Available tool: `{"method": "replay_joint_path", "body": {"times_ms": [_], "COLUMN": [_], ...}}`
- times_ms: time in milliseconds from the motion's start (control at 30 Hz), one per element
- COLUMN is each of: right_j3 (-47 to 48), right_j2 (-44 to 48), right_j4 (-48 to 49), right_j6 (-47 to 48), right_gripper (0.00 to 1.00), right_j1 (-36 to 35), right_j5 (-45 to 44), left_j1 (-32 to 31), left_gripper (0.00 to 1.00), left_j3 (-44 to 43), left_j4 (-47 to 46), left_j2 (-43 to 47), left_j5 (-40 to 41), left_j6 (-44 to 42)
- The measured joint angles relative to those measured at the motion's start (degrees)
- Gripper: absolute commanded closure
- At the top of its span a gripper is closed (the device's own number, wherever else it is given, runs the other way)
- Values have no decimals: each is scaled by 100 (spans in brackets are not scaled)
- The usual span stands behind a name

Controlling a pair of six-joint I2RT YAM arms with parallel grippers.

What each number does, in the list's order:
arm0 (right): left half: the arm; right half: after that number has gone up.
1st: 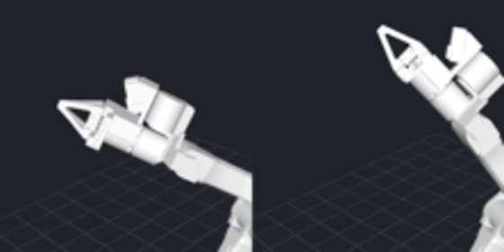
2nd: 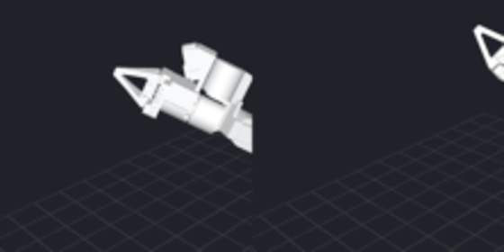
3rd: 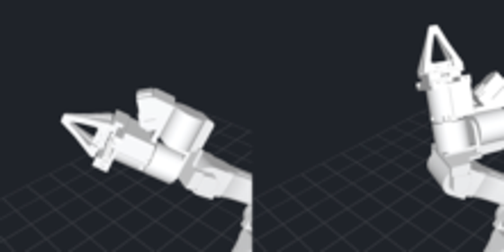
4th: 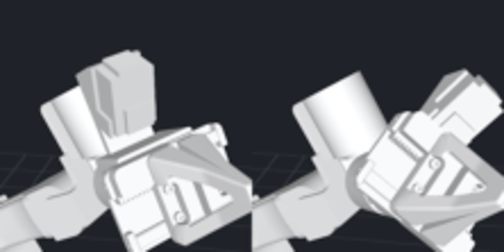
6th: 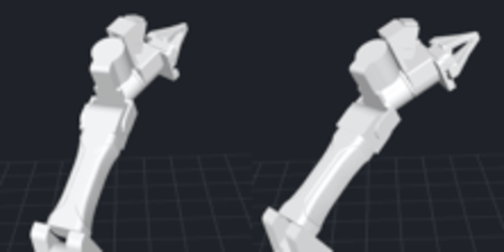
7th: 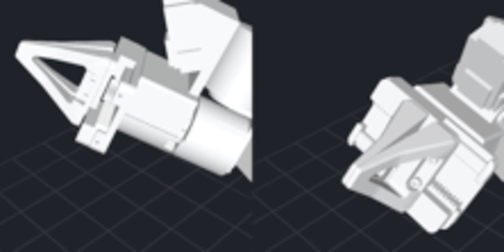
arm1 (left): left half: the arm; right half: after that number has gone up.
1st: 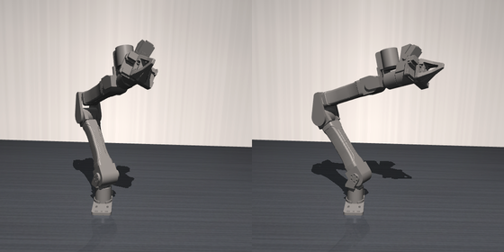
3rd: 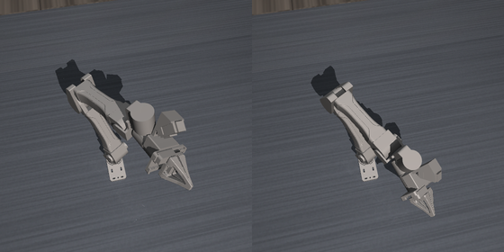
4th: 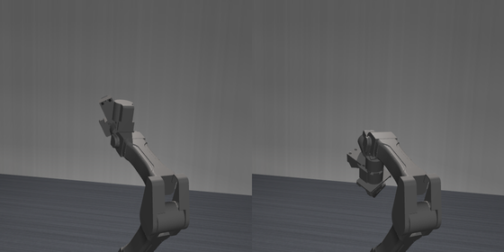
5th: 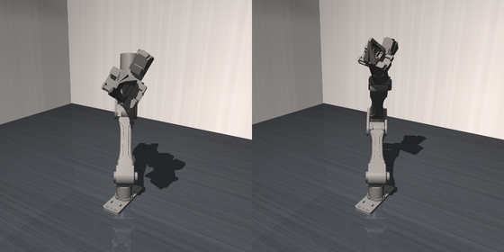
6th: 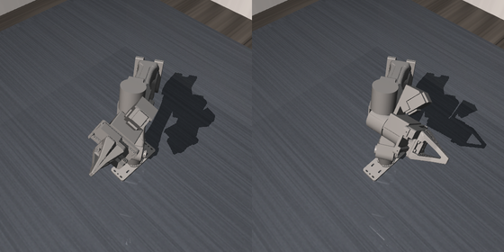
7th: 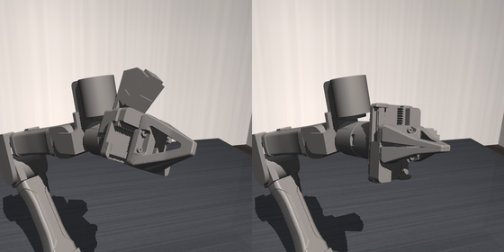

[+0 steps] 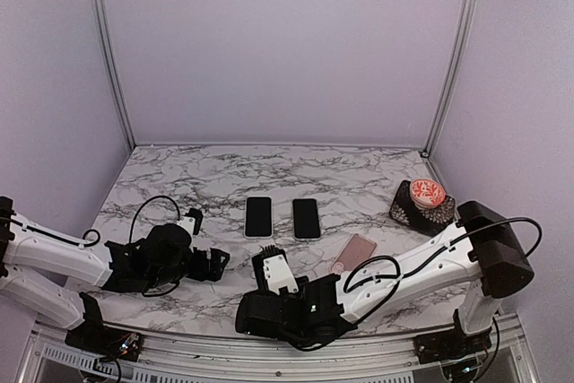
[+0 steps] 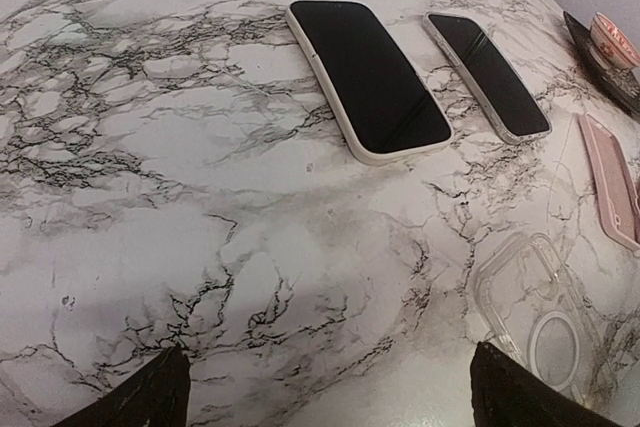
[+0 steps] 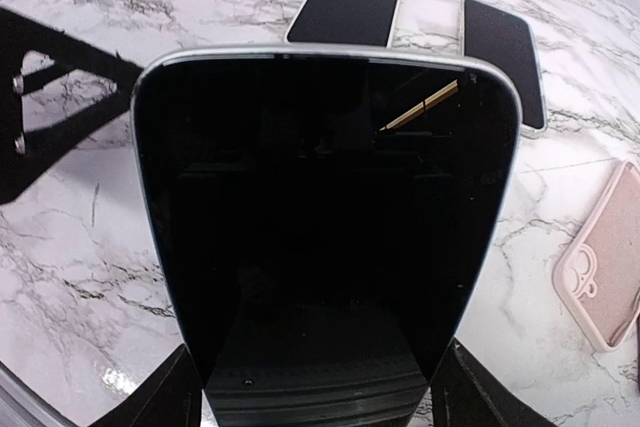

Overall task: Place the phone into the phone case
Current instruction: Install the phone into the phone case.

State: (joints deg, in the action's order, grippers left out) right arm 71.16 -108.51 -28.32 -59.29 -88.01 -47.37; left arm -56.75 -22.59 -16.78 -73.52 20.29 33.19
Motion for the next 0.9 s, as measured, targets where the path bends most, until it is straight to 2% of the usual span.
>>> {"method": "replay_joint_path", "body": {"times_ms": [400,900], "right_j3": [-24,133], "right_j2": [-221,-223], "right_j4": [153,-380], "right_j6": [-48,-833], "right_gripper": [77,80], "right_j1": [-9,208], "right_j5": [81,584], "left_j1": [-11,-11], "left_gripper": [1,1], "left_j3": [125,136], "left_j4": [-103,-149], "left_j2": [114,114], "left_j5": [76,103], "left_j6": [0,-2]}}
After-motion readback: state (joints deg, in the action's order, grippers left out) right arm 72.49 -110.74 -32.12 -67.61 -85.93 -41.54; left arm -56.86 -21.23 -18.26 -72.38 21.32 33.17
